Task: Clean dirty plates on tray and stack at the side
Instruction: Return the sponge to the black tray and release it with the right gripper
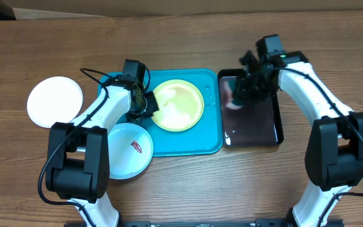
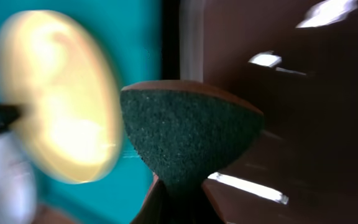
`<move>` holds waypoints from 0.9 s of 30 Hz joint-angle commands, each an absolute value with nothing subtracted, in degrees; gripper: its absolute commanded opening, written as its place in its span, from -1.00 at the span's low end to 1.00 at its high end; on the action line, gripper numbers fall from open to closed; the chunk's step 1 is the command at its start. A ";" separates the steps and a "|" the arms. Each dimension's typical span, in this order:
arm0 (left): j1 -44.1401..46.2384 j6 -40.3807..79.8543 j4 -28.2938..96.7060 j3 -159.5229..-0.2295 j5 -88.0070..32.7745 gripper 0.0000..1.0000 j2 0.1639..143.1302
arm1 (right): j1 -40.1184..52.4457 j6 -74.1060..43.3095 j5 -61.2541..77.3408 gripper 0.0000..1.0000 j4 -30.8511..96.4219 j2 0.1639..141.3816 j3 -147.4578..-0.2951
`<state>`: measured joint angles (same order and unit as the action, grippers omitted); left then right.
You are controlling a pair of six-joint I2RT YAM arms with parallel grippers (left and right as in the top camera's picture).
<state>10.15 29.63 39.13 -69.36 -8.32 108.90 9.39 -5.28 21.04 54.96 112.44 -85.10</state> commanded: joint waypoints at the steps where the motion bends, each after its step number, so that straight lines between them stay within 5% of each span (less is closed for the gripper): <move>1: 10.55 28.34 38.92 -69.04 -8.54 -0.88 109.40 | 8.97 -2.70 6.26 -0.92 56.16 111.77 -85.67; 9: 10.55 28.32 38.96 -69.04 -8.56 -0.86 109.40 | 9.02 -2.72 1.10 -0.90 55.20 112.12 -84.60; 11: 10.55 28.34 38.96 -69.04 -8.56 -0.85 109.40 | 9.04 -2.72 1.13 -0.66 54.81 112.09 -84.18; 15: 10.55 28.34 38.94 -69.04 -8.56 -0.65 109.40 | 9.02 -2.74 1.26 0.32 54.83 112.09 -83.94; 19: 10.55 28.34 38.92 -69.04 -8.56 -0.27 109.40 | 8.84 -3.44 1.41 0.42 54.81 112.07 -84.97; 27: 10.55 28.34 38.70 -68.99 -8.36 -0.14 109.40 | 4.40 -7.75 1.15 0.58 55.75 111.96 -91.35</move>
